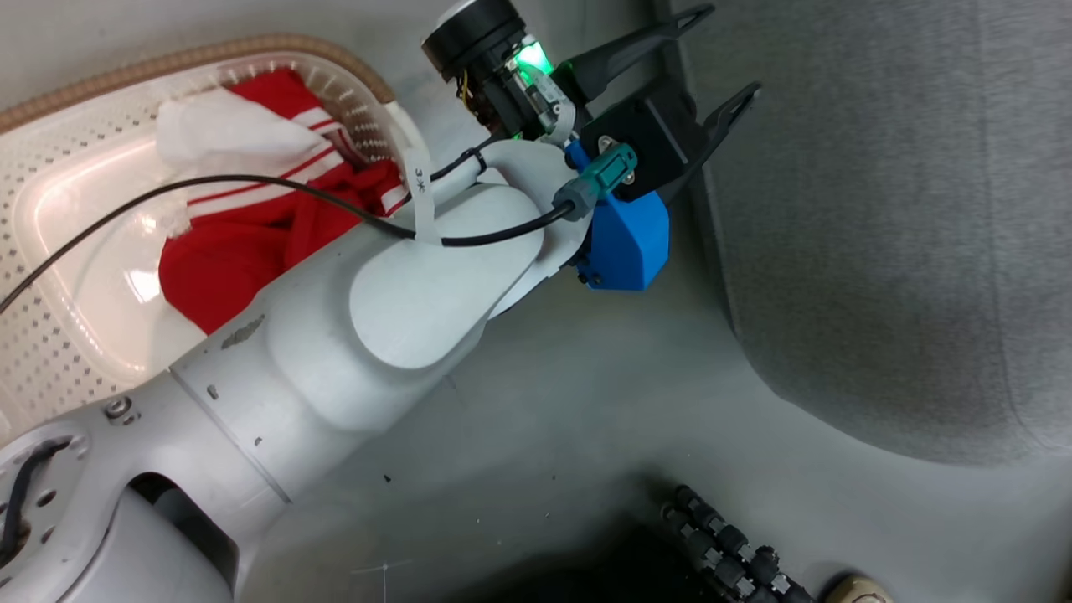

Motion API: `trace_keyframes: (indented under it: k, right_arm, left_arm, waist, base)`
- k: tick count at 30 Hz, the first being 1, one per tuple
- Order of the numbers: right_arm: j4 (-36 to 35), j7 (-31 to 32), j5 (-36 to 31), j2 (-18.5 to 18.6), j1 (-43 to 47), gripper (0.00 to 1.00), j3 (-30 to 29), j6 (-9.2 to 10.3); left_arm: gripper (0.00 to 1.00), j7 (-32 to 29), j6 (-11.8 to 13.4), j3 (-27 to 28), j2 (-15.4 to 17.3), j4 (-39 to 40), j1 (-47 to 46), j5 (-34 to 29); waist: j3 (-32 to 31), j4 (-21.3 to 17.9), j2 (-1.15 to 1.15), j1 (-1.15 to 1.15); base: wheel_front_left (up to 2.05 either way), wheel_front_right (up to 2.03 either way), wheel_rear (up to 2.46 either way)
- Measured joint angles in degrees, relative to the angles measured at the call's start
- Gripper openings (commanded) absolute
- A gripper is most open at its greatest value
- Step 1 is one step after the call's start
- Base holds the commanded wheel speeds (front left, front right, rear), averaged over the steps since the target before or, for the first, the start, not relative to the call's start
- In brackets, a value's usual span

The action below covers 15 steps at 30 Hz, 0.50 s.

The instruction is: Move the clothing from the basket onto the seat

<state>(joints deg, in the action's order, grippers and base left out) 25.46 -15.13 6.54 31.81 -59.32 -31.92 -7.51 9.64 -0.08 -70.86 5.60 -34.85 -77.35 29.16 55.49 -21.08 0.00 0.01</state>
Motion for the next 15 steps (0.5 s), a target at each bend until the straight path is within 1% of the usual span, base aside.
trace_keyframes:
  k: [2,6,12,15]
  right_arm:
    - [1.33,0.00,-0.75,-0.48,0.68,0.00,-0.02,0.00]
    - [3.25,0.00,-1.49,-3.83,2.24,0.00,-0.38,0.00]
    - [4.13,0.00,-2.36,-8.16,4.78,0.00,-1.04,0.00]
    - [4.22,0.00,-2.53,-9.57,5.97,0.00,-1.43,0.00]
  left_arm:
    - [1.00,0.00,0.31,0.02,0.40,0.38,-0.26,-0.01]
    - [1.00,0.00,0.65,0.00,1.01,0.87,-0.27,-0.08]
    - [1.00,0.04,1.02,-0.04,0.98,1.46,-0.29,-0.04]
    - [1.00,0.42,1.29,-0.03,0.92,1.63,-0.29,0.02]
  waist:
    - [1.13,0.51,0.00,0.00]
    - [2.33,1.18,0.00,0.00]
    - [2.25,1.98,0.00,-0.01]
    - [1.67,2.36,0.00,0.00]
  base:
    - [0.00,0.00,0.00]
    - [0.00,0.00,0.00]
    - [0.00,0.00,0.00]
    - [0.00,0.00,0.00]
